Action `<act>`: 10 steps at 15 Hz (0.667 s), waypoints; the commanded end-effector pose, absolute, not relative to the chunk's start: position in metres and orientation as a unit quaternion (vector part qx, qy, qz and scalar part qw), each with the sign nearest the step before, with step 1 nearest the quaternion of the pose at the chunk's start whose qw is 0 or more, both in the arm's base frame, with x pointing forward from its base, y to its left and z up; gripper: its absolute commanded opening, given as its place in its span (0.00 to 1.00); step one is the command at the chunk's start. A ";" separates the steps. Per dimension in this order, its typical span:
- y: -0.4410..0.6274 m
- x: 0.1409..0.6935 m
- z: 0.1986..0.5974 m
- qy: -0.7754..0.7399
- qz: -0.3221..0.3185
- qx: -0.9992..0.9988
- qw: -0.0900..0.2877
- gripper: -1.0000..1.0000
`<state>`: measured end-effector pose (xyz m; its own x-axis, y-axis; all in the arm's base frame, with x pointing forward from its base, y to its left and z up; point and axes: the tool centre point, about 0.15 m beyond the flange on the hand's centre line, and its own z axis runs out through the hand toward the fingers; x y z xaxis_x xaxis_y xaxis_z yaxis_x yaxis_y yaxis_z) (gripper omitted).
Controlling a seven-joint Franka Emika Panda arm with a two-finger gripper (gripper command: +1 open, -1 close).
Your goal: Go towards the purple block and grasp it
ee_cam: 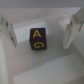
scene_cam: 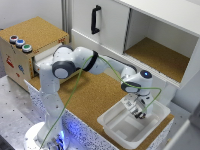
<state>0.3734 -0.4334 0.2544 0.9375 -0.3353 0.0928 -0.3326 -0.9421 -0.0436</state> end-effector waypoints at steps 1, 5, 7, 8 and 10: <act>-0.446 0.402 0.228 0.149 -0.031 -0.987 0.044 1.00; -0.443 0.418 0.226 0.165 -0.040 -0.985 0.008 1.00; -0.438 0.431 0.227 0.168 -0.048 -0.984 -0.016 1.00; -0.437 0.436 0.226 0.172 -0.051 -0.984 -0.023 1.00; -0.437 0.447 0.218 0.180 -0.048 -0.982 -0.031 1.00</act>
<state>0.4045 -0.4332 0.2396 0.9380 -0.3189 0.1356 -0.3201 -0.9473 -0.0134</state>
